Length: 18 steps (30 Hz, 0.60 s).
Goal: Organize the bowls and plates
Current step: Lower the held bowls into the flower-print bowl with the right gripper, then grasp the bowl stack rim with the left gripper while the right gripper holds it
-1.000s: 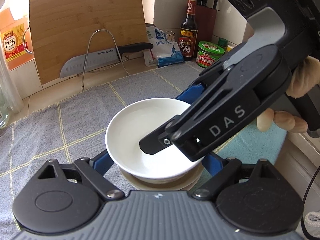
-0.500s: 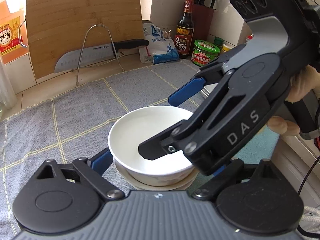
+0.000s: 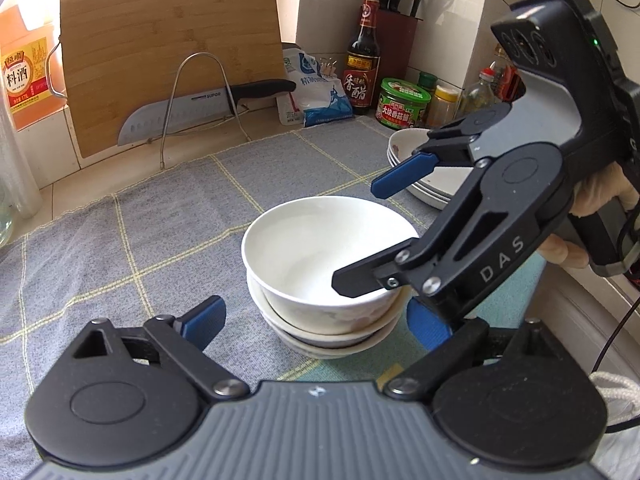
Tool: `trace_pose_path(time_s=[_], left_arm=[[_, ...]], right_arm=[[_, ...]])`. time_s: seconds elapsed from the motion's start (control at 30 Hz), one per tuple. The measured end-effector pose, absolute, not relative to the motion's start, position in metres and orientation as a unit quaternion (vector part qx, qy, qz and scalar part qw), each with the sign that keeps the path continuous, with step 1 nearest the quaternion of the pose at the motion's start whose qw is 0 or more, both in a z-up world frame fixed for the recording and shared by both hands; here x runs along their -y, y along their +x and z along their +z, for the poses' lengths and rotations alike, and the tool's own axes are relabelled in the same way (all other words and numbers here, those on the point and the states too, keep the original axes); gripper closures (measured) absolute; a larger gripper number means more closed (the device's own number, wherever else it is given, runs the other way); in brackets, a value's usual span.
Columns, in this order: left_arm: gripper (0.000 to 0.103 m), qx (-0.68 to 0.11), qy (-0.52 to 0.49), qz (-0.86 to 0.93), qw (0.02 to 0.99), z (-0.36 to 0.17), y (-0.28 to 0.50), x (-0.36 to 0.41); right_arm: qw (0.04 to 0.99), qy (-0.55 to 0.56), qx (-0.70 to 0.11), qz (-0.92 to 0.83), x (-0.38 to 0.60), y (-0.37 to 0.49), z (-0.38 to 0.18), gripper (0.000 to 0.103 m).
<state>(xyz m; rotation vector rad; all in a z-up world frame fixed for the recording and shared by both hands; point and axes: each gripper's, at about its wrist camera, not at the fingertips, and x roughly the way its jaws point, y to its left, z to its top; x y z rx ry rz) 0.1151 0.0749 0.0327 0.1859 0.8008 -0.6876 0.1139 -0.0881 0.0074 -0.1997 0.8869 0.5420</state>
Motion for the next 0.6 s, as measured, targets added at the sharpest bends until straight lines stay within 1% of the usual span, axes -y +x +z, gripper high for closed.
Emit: trace_pose_path(time_s=[0.2, 0.43, 0.6], left_arm=[[0.006, -0.377, 0.091, -0.331, 0.860, 0.031, 0.110, -0.089], [0.006, -0.374, 0.115, -0.359, 0.847, 0.019, 0.117, -0.106], [0.006, -0.374, 0.139, -0.390, 0.830, 0.008, 0.121, -0.106]], right_arm=[[0.878, -0.098, -0.410, 0.226, 0.090, 0.099, 0.006, 0.000], [0.891, -0.070, -0.396, 0.210, 0.098, 0.075, 0.013, 0.000], [0.889, -0.070, -0.407, 0.197, 0.093, 0.054, 0.005, 0.000]])
